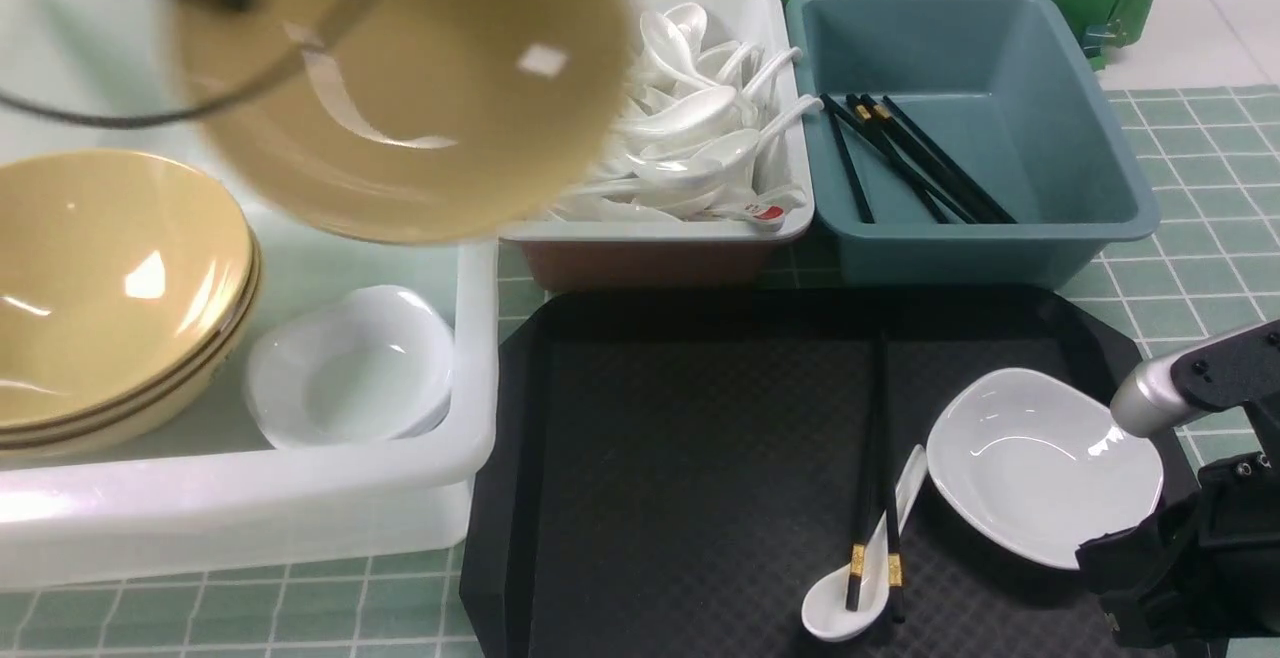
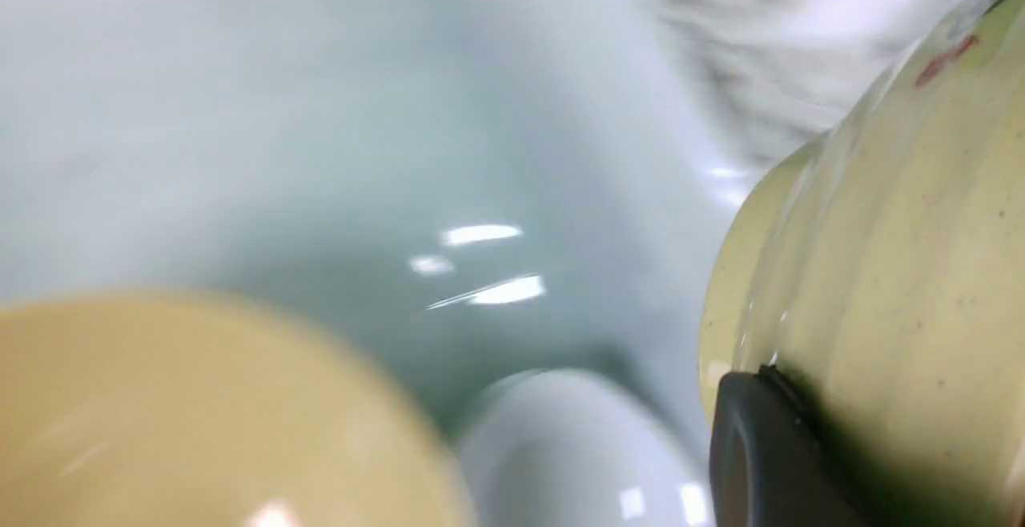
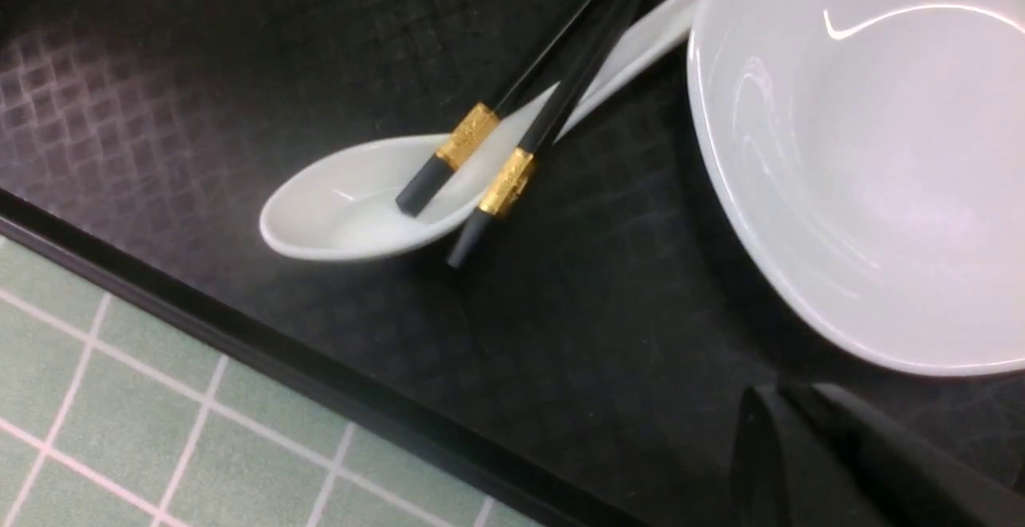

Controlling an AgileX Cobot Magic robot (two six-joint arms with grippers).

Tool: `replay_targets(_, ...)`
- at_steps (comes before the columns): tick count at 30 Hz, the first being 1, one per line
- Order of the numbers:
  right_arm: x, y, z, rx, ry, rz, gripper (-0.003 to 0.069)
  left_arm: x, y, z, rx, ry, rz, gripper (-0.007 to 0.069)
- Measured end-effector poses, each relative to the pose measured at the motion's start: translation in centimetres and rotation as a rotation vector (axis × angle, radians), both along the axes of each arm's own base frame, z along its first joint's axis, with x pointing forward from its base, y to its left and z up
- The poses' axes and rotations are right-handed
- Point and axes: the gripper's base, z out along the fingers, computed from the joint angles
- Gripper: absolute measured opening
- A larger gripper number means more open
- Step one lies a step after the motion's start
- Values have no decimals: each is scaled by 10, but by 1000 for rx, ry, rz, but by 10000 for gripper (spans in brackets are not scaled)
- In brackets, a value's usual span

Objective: On blue table put chopsticks spoon bowls plates into blue grey white boxes.
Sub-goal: 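Place the tan bowl onto the bowl stack in the left bin with the left gripper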

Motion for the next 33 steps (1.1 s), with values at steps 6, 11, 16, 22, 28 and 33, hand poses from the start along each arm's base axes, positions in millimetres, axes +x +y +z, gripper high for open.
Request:
replay_targets(6, 0, 0, 0, 5, -5, -4, 50, -50, 96, -35, -33, 105, 391, 6)
replay_targets(11, 1, 1, 1, 16, -4, -11, 55, -63, 119, -72, -37, 164, 500, 6)
replay_targets(16, 1, 2, 1, 39, -2, -26, 59, -59, 123, -97, -42, 173, 533, 6)
replay_targets(22, 1, 2, 2, 50, -1, -32, 64, -48, 134, -117, -14, 175, 549, 116)
replay_targets(28, 1, 3, 2, 52, 0, -33, 67, -45, 134, -129, -47, 244, 542, 446)
replay_targets(33, 1, 3, 2, 30, -18, 9, 68, -47, 130, -116, -96, 297, 542, 650)
